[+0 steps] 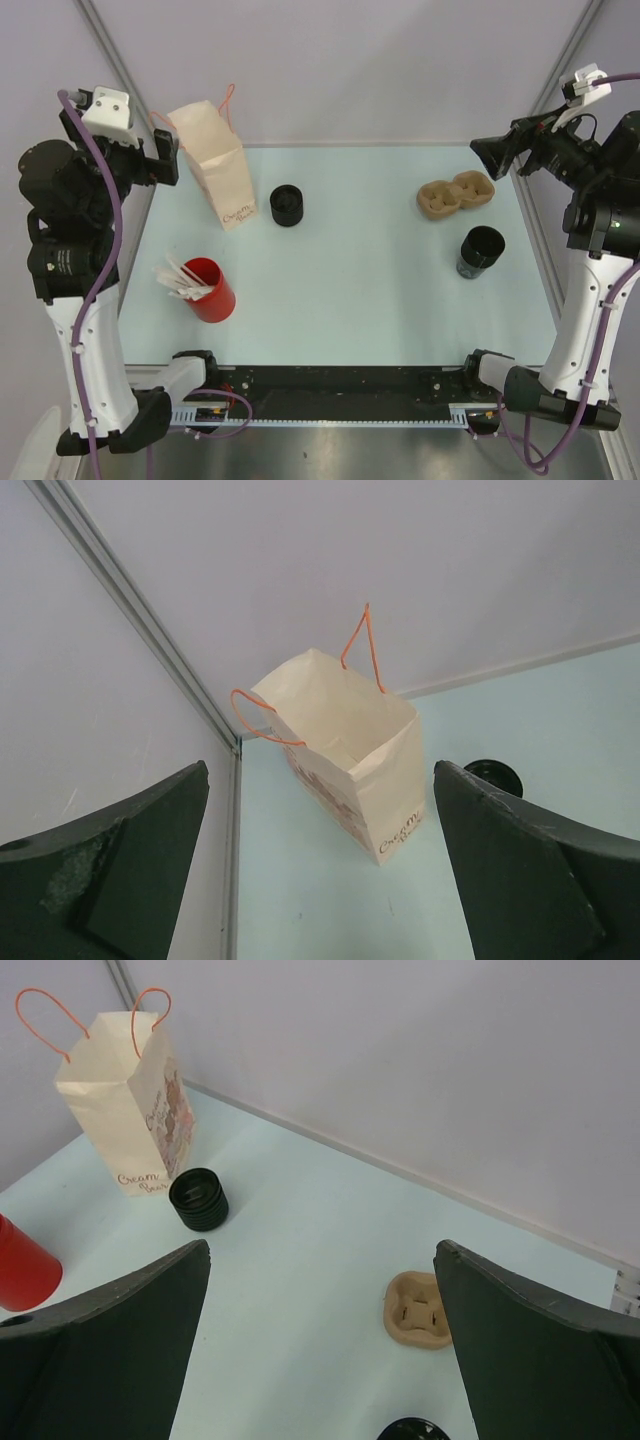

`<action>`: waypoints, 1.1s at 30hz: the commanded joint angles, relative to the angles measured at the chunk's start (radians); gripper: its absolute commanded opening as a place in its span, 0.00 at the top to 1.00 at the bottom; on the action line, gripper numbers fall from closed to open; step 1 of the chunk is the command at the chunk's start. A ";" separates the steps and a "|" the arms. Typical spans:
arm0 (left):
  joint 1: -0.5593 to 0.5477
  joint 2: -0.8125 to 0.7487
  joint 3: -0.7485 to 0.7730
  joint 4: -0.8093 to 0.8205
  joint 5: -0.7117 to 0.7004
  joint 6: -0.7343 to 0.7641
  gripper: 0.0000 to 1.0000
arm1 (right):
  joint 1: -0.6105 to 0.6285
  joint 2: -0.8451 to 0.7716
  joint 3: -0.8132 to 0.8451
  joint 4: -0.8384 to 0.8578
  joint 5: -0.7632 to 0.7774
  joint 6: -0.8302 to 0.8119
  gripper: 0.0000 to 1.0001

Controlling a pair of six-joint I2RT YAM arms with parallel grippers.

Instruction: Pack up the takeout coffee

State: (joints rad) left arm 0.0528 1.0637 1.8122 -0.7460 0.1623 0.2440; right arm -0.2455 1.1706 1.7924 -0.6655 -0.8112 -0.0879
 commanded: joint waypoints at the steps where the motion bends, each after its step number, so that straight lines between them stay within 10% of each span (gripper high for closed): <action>1: 0.005 -0.011 -0.016 0.023 0.028 -0.011 0.01 | -0.006 -0.009 -0.036 0.076 -0.009 0.005 0.00; 15: 0.005 -0.008 -0.112 0.042 0.117 0.057 0.01 | 0.005 0.090 -0.025 0.127 0.110 0.007 0.00; 33: 0.007 -0.041 -0.657 0.281 0.292 0.121 0.01 | 0.087 0.682 0.343 -0.115 0.385 -0.064 0.07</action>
State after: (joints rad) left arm 0.0547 1.0389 1.2198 -0.5743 0.3931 0.3264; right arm -0.2016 1.7428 2.0148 -0.6880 -0.5312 -0.1116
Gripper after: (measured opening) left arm 0.994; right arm 0.977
